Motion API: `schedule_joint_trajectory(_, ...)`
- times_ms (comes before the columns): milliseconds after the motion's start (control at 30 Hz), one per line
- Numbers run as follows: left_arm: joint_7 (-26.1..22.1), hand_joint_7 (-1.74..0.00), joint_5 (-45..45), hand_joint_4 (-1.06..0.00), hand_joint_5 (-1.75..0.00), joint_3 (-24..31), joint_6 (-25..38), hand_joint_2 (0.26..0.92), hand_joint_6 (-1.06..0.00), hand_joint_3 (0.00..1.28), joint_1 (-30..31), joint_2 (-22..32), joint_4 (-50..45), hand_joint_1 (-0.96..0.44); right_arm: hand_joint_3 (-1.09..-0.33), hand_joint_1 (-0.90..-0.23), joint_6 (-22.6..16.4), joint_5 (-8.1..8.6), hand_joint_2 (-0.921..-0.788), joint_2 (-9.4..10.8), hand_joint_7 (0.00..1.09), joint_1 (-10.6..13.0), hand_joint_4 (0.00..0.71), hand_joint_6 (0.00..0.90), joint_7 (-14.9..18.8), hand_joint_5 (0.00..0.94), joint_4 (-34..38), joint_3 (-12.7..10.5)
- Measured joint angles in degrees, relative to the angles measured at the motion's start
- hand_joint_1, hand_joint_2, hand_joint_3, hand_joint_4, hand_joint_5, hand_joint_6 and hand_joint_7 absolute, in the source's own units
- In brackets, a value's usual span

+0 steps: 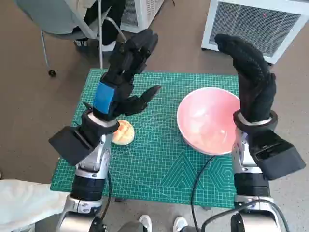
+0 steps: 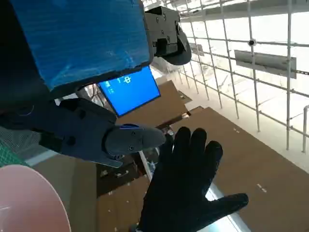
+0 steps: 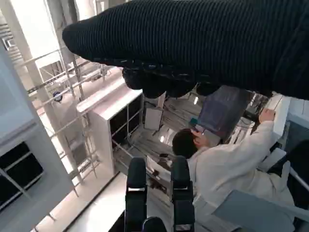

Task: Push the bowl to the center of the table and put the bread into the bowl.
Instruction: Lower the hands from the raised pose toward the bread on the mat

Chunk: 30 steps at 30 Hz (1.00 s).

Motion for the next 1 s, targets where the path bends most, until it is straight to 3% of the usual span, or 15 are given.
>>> schedule_joint_trajectory(800,0.1,-0.62,-0.5,-0.22,0.0,0.0,0.6,0.921,0.0,0.39,0.9,0.0,-1.5,-0.4,-0.743,-0.577,-1.1,0.13,-0.921,-0.5,0.44,0.8,0.391,0.171,0.1,0.001,1.5,-0.3)
schedule_joint_trajectory(900,0.2,-0.62,-0.5,-0.22,0.0,-0.1,0.7,0.921,0.0,0.39,0.9,0.0,-1.6,-0.4,-0.741,-0.578,-1.8,0.83,-0.921,-1.3,0.43,0.9,0.38,0.166,1.1,0.0,3.0,-1.0)
schedule_joint_trajectory(1000,0.3,-0.62,-0.5,-0.22,0.0,-0.1,0.8,0.921,0.0,0.39,1.2,0.0,-2.0,-0.4,-0.761,-0.572,-2.8,2.82,-0.921,-3.0,0.42,1.2,0.365,0.157,2.6,0.0,4.9,-2.6)
